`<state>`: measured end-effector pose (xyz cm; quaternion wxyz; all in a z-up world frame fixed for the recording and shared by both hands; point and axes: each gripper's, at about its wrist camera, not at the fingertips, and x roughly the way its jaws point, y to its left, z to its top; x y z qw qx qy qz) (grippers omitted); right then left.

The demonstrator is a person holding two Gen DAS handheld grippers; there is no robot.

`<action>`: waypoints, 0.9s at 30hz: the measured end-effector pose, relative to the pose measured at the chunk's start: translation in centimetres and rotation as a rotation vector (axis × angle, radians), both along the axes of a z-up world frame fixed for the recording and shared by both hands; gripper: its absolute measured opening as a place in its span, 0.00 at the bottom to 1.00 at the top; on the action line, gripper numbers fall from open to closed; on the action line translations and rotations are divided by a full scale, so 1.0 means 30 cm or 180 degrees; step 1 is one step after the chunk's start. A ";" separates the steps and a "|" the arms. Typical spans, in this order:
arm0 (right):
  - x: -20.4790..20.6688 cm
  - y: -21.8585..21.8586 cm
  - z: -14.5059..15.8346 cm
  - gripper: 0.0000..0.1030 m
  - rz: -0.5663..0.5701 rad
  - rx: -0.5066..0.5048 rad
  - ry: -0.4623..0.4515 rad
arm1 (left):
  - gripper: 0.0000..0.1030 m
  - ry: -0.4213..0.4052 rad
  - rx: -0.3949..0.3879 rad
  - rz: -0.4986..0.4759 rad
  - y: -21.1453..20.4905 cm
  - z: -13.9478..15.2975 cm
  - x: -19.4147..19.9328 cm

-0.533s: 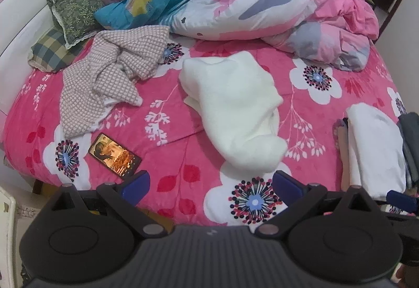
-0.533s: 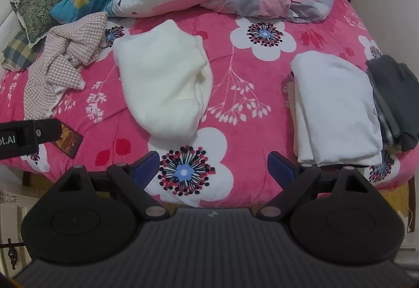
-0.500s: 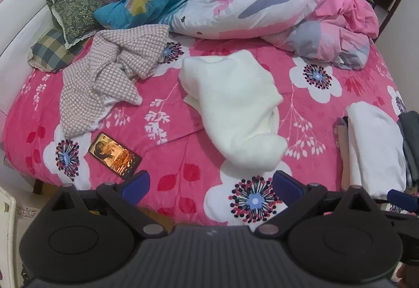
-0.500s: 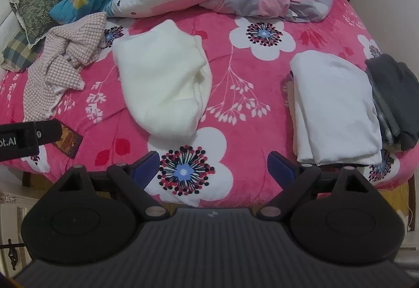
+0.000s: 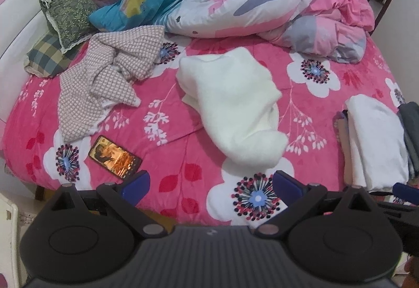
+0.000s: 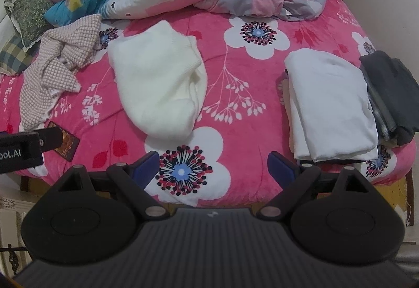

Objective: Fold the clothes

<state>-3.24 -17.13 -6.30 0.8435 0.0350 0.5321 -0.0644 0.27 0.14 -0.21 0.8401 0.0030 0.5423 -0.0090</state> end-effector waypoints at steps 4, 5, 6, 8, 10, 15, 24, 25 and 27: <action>-0.003 0.006 -0.005 0.87 0.0004 -0.0012 0.0005 | 0.97 0.0017 -0.0004 0.0035 0.021 -0.003 0.003; -0.004 0.007 -0.006 0.87 0.0005 -0.0013 0.0008 | 0.97 0.0026 -0.0005 0.0043 0.023 -0.001 0.006; -0.002 0.008 -0.005 0.87 0.0004 -0.0012 0.0012 | 0.97 0.0033 -0.0005 0.0050 0.024 -0.001 0.008; 0.005 0.008 -0.004 0.87 0.0000 -0.0022 0.0027 | 0.97 0.0033 -0.0002 0.0057 0.027 -0.005 0.009; 0.006 0.004 -0.005 0.87 -0.0005 -0.0024 0.0035 | 0.97 0.0038 0.0004 0.0062 0.028 -0.006 0.011; 0.012 0.008 -0.013 0.87 -0.0020 -0.0049 0.0054 | 0.97 0.0040 0.0024 0.0075 0.021 -0.011 0.017; 0.033 0.003 -0.017 0.87 -0.0031 -0.0053 0.0090 | 0.97 0.0056 0.0066 0.0060 0.015 -0.019 0.032; 0.033 0.003 -0.018 0.87 -0.0031 -0.0045 0.0095 | 0.97 0.0056 0.0069 0.0053 0.013 -0.019 0.033; 0.033 0.004 -0.016 0.87 -0.0027 -0.0045 0.0099 | 0.97 0.0056 0.0065 0.0048 0.011 -0.019 0.035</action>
